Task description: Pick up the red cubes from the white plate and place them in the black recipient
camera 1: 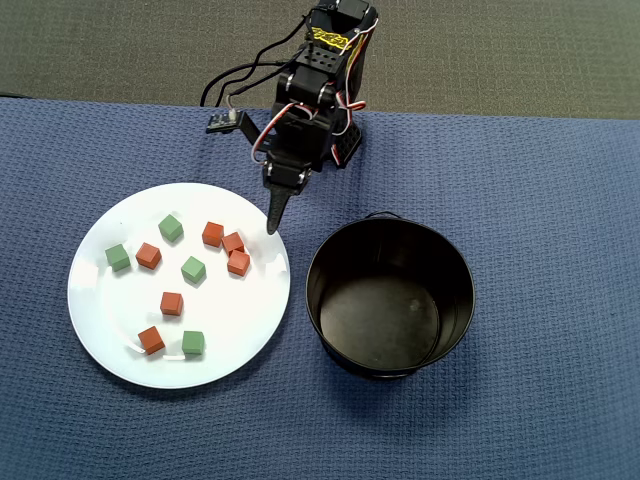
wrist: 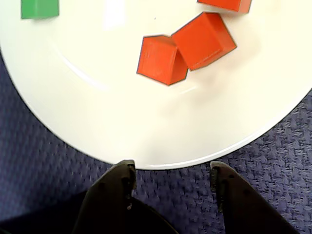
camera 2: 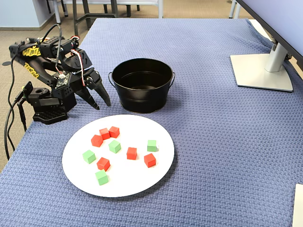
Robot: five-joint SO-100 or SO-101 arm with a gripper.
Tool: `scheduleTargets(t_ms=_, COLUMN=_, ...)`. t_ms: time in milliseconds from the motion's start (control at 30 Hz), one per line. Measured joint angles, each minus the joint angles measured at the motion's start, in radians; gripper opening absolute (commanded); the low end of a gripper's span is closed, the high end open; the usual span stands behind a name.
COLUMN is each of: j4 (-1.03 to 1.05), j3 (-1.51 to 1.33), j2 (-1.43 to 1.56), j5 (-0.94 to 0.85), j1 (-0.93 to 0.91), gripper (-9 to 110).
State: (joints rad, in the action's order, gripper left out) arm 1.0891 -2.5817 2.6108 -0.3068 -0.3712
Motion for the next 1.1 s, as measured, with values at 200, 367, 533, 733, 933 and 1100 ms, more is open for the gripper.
scheduleTargets(t_ms=200, j4=-0.061, j3=0.163, j2=-0.354, j5=0.012, j1=-0.071, gripper=16)
scheduleTargets(t_ms=367, j4=-0.109, j3=0.216, j2=-0.506, j5=0.012, j1=-0.077, gripper=20)
scheduleTargets(t_ms=533, j4=-0.152, j3=0.244, j2=-0.577, j5=0.023, j1=-0.067, gripper=19)
scheduleTargets(t_ms=733, j4=-0.206, j3=0.29, j2=-0.683, j5=0.029, j1=0.003, gripper=20)
scheduleTargets(t_ms=933, j4=-0.229, j3=0.342, j2=-0.781, j5=0.031, j1=0.02, gripper=19)
scheduleTargets(t_ms=1100, j4=-0.229, j3=0.37, j2=-0.841, j5=0.029, j1=0.018, gripper=19)
